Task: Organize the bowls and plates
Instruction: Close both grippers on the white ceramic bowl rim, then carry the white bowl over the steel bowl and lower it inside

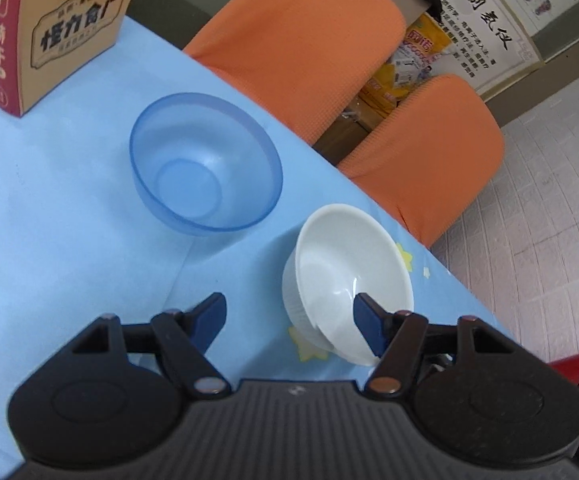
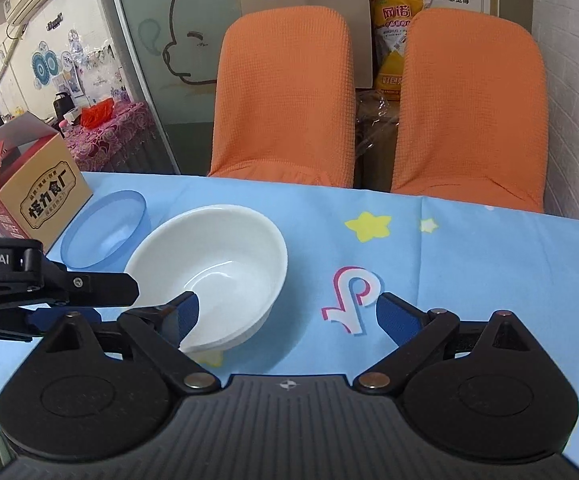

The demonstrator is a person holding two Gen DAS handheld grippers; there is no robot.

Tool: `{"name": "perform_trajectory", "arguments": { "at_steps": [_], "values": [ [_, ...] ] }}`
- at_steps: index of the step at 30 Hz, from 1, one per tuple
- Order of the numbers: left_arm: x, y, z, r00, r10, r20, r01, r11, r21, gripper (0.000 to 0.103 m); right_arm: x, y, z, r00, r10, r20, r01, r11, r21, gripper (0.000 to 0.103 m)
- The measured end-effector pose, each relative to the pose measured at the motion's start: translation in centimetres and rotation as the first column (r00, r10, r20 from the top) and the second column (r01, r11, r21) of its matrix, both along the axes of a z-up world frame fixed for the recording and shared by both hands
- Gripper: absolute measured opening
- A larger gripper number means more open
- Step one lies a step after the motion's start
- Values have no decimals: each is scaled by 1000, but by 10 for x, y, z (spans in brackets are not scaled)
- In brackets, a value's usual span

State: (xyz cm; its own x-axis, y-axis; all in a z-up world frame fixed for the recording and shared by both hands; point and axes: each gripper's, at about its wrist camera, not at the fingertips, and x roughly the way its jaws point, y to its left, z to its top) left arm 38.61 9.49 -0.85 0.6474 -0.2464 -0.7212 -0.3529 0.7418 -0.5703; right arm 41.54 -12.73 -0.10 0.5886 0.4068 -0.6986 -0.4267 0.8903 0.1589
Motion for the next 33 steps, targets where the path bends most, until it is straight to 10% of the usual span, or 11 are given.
{"name": "perform_trajectory", "arguments": {
  "at_steps": [12,14,16,19,33],
  "values": [
    [17,-2,-11,999,28,-41,-27,1000,13,65,9,33,-14,994,111,6,-110,992,-58,103],
    [17,-3,-11,999,15,-40,-14,1000,24,51,11,36,-16,992,128,-13,-129,990,-56,91],
    [18,-5,-12,999,-6,-49,7,999,33,16,7,40,-16,989,144,6,-144,987,-67,76],
    [17,-4,-16,997,-35,-69,38,999,33,5,-2,44,-13,983,183,11,-181,980,-79,69],
    [-89,-23,28,992,-127,-6,128,988,90,4,-103,26,32,975,203,93,-190,973,-133,69]
  ]
}}
